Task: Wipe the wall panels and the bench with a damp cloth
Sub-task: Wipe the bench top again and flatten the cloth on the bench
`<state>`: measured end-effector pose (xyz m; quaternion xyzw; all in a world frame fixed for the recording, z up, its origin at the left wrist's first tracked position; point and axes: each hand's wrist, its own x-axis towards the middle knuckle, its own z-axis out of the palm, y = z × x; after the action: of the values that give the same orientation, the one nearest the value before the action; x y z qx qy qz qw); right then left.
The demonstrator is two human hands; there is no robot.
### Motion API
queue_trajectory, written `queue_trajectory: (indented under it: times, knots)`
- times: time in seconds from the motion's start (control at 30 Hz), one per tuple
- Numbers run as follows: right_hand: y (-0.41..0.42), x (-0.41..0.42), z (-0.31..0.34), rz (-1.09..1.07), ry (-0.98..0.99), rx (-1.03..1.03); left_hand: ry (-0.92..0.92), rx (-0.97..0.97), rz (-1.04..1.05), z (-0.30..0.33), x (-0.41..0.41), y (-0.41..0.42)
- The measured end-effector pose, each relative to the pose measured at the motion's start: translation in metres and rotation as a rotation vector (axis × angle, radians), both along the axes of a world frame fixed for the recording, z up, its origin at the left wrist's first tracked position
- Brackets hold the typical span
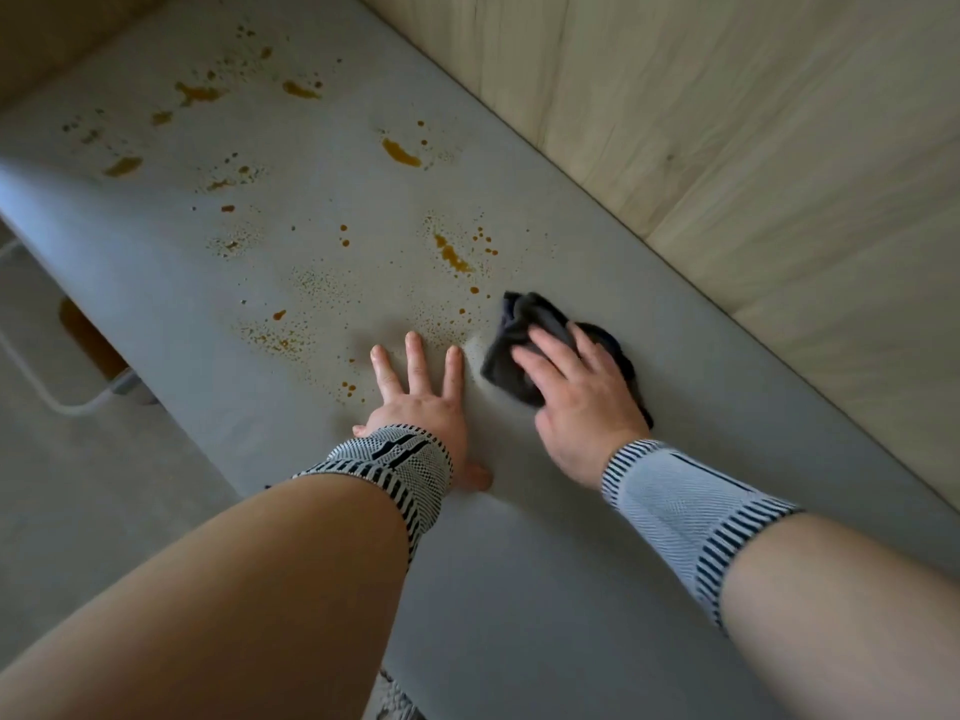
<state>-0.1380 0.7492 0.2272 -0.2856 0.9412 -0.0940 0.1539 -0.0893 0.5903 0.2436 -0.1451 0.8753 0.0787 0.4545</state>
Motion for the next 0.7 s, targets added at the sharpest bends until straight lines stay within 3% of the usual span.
queue_trajectory:
  times: [0.07, 0.2, 0.27, 0.33, 0.43, 0.5, 0.53, 0.67, 0.7]
  knots:
    - [0.034, -0.009, -0.007, -0.039, 0.087, -0.059, -0.004, 0.005, 0.003, 0.000, 0.000, 0.000]
    - [0.058, -0.035, -0.010, -0.695, 0.087, -0.038, -0.016, 0.009, 0.003, -0.001, 0.000, -0.001]
    - [0.028, -0.029, -0.008, -0.799, 0.090, -0.031, -0.006, 0.004, -0.003, 0.000, 0.000, 0.000]
    - [-0.006, -0.009, -0.008, -0.578, 0.106, -0.084, 0.000, 0.008, 0.000, -0.006, 0.001, -0.002]
    - [-0.025, 0.022, -0.014, -0.004, 0.096, -0.154, 0.023, -0.015, -0.063, -0.018, 0.002, -0.005]
    - [-0.008, 0.009, -0.017, 0.162, 0.127, -0.136, 0.015, -0.014, -0.050, -0.016, 0.003, -0.004]
    - [0.004, -0.002, -0.018, 0.124, 0.168, -0.127, 0.013, -0.004, -0.021, -0.013, 0.003, -0.003]
    - [0.025, -0.047, -0.007, -0.583, 0.084, -0.043, -0.001, 0.018, 0.005, -0.001, 0.000, -0.001]
    - [0.017, -0.046, -0.005, -0.651, 0.077, -0.013, -0.003, 0.024, 0.011, 0.000, 0.000, -0.001]
